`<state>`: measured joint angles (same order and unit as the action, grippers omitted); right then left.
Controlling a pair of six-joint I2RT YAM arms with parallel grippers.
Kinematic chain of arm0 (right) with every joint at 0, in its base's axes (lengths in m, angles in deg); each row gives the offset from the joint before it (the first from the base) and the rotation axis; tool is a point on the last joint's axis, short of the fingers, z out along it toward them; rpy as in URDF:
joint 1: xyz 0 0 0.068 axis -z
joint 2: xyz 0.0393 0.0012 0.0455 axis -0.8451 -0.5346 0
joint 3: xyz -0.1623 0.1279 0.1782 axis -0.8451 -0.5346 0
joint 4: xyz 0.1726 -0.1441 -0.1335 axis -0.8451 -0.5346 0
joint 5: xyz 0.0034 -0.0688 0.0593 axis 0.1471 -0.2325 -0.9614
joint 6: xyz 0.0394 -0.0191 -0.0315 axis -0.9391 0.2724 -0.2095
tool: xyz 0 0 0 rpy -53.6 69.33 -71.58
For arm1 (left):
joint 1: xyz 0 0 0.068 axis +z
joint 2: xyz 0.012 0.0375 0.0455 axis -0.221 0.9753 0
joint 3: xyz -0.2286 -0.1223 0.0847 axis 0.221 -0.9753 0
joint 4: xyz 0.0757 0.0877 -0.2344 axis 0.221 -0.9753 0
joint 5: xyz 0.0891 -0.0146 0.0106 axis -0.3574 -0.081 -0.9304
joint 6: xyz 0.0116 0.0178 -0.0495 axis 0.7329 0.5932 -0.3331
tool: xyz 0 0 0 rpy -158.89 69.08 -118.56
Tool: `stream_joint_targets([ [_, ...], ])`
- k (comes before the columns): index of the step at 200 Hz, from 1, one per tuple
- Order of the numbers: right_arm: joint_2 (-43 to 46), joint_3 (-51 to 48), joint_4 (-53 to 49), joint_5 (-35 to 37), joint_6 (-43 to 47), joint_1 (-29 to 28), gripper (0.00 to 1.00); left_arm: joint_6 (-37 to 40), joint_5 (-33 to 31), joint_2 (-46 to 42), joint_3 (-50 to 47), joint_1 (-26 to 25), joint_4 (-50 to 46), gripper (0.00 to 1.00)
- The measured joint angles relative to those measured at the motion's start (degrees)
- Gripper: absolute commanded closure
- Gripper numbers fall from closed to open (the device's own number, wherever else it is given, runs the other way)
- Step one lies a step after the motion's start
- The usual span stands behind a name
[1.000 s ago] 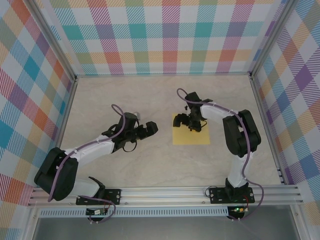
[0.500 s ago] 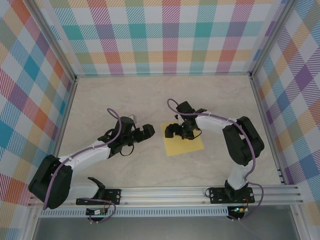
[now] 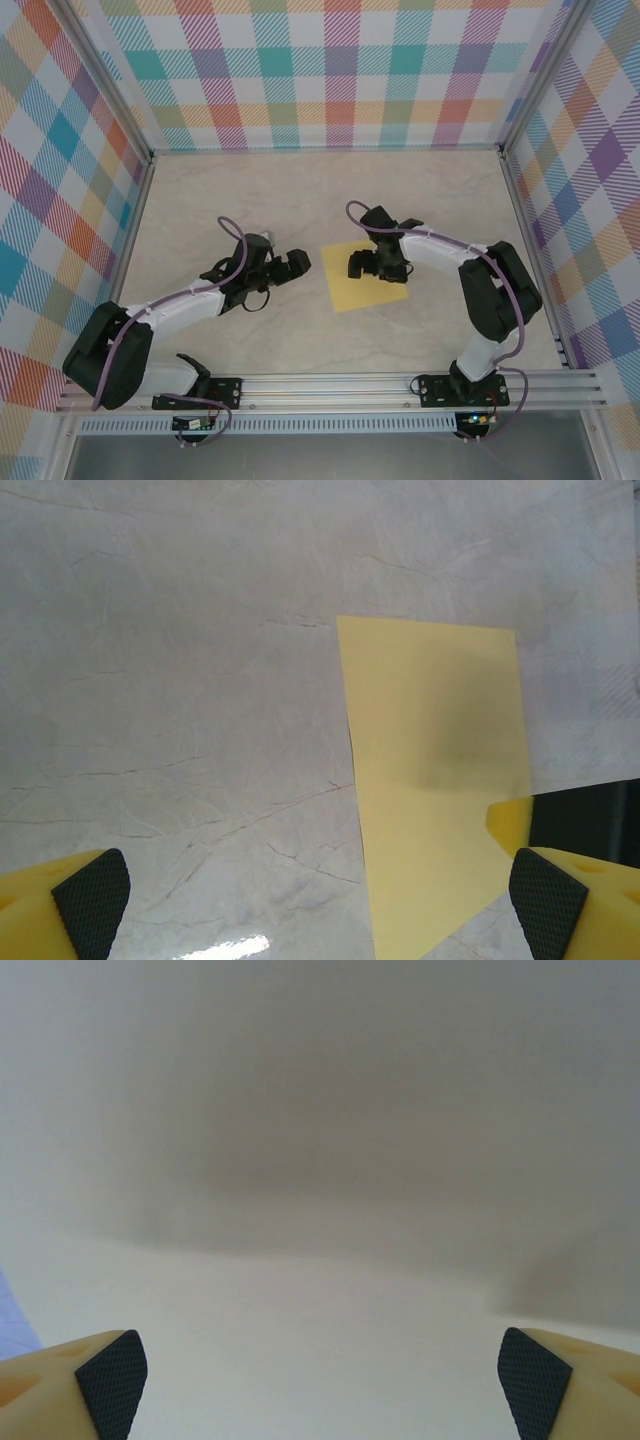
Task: Fold a paper plane with a square sheet of paper (pick it up from the middle)
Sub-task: Move the square sheet of paper to the center of the table.
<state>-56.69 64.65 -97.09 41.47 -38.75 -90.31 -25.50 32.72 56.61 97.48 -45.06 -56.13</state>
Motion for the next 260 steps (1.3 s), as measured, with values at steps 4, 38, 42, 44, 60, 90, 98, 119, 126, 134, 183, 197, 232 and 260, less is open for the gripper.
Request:
stream_joint_targets([
  [4, -0.59, -0.02, 0.00, -0.04, 0.00, 0.00, 0.07, 0.00, 0.13, 0.17, 0.11, 0.00, 0.00, 0.00],
  [38, -2.05, -0.09, 0.04, 0.00, -0.52, -0.02, 0.08, 0.00, 0.81, 1.33, 0.98, 0.00, 0.07, 0.00],
  [42, -2.08, -0.09, 0.02, 0.02, -1.01, -0.07, 0.08, 0.00, 0.83, 1.40, 1.03, 0.00, 0.07, 0.00],
  [44, -2.08, -0.09, 0.02, 0.02, -1.11, -0.07, 0.08, 0.00, 0.85, 1.44, 1.03, 0.00, 0.07, 0.00],
  [60, -2.05, -0.17, 0.22, 0.68, -3.06, -0.46, 0.08, 0.00, 0.83, 1.66, 1.05, 0.00, 0.02, 0.00],
  [90, -1.51, -1.05, 0.74, 2.27, -6.40, -2.29, 0.08, -0.24, 0.76, 1.84, 1.05, 0.00, 0.07, 0.00],
  [98, -1.42, -1.07, 0.42, 2.54, -6.97, -2.80, 0.08, -0.33, 0.72, 1.84, 1.05, 0.00, 0.07, 0.00],
  [119, -1.27, -1.01, -0.61, 2.51, -7.93, -3.39, 0.08, -0.66, 0.00, 1.81, 1.05, 0.00, 0.02, 0.00],
  [126, -1.27, -0.90, -1.16, 2.32, -8.07, -3.45, 0.08, -0.90, -0.33, 1.81, 1.05, 0.00, -0.02, 0.00],
  [134, -1.27, -0.72, -1.79, 2.12, -8.24, -3.50, 0.07, -1.09, -0.63, 1.75, 1.05, 0.00, -0.11, 0.00],
  [183, 3.17, -0.28, -4.70, 3.82, -7.02, -3.50, 0.00, -2.14, -1.81, 0.68, 1.05, 0.00, -0.13, 0.00],
  [197, 6.08, -0.20, -4.48, 5.38, -5.81, -3.50, 0.00, -2.89, -1.81, 0.68, 1.05, 0.02, 0.28, 0.00],
  [232, 7.96, 2.25, -5.53, 8.46, -1.33, -3.34, 0.00, -4.96, -1.77, 2.56, 0.87, 0.07, 4.50, 0.00],
  [260, 0.94, 8.70, -7.72, 8.33, -0.13, -3.08, 0.00, -5.14, -1.11, 5.95, 1.95, 0.07, 3.65, 0.00],
])
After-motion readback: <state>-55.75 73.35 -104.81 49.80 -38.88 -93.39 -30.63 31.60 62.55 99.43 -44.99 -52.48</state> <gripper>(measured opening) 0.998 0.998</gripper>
